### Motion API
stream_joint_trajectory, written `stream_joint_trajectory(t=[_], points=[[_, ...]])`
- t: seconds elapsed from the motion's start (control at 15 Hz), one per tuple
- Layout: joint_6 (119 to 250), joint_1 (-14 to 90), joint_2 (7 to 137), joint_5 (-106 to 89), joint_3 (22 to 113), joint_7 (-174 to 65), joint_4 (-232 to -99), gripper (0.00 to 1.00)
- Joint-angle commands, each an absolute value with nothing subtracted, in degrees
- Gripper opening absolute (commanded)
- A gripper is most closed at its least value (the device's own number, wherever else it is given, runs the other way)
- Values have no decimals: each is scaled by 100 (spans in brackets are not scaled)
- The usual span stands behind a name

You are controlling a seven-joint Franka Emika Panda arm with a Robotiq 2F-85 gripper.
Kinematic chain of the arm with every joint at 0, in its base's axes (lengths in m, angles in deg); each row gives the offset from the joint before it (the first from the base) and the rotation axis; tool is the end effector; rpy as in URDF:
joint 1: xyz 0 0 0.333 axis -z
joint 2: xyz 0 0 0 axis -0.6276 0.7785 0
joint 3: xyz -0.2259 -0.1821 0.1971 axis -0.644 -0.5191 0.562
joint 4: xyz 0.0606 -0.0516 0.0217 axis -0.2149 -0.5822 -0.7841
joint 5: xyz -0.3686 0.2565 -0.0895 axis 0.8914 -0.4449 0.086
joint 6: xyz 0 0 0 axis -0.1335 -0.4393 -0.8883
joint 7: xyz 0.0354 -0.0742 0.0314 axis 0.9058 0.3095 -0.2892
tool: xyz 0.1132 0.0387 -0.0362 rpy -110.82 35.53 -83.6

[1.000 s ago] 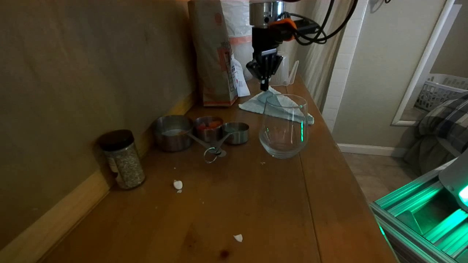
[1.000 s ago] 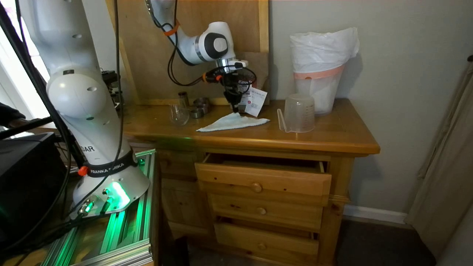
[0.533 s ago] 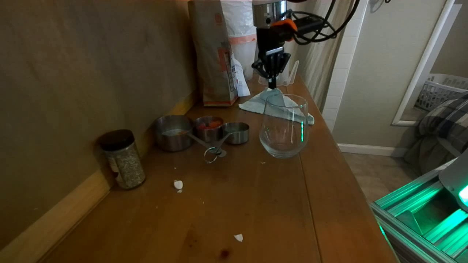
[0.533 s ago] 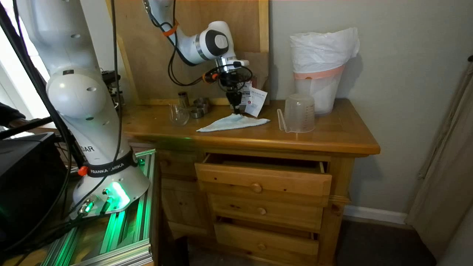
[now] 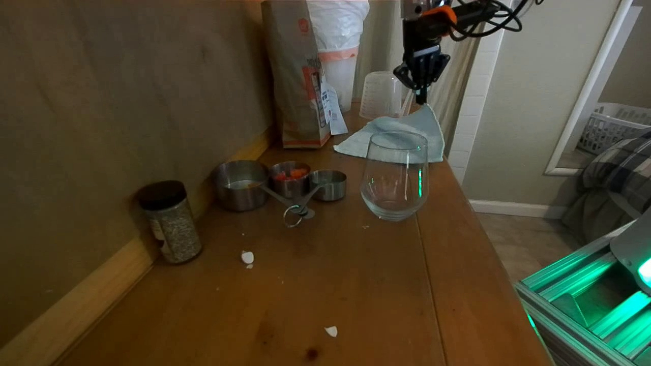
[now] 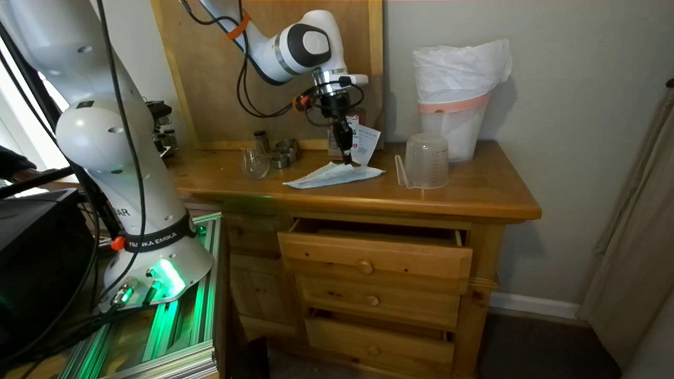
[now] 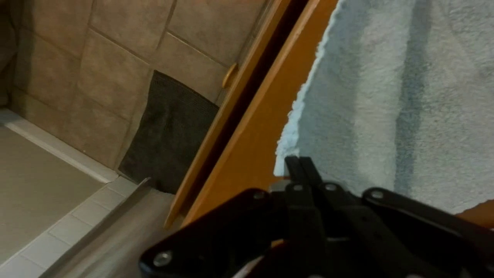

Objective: Unfold the white towel

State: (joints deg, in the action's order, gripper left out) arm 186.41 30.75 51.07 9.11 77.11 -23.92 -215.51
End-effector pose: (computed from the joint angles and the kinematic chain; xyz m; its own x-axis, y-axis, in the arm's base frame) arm 0.4898 0.1118 0.2841 0.9903 -0.1034 0.0930 -0.1223 -0.9659 0.2282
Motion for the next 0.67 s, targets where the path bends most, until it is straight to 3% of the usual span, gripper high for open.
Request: stream_joint_trajectory(t=[0.0,0.4,0.47,0.6], points=[[18598,3168,4990,865,7886,-2321,-21631,2],[18210,3161,5045,873,8024,-2058,-21619,2],[18201,3153,5059,851,8041,-2020,-21606,27],[18323,3307,4811,917,7882,-2249,-21883,34]])
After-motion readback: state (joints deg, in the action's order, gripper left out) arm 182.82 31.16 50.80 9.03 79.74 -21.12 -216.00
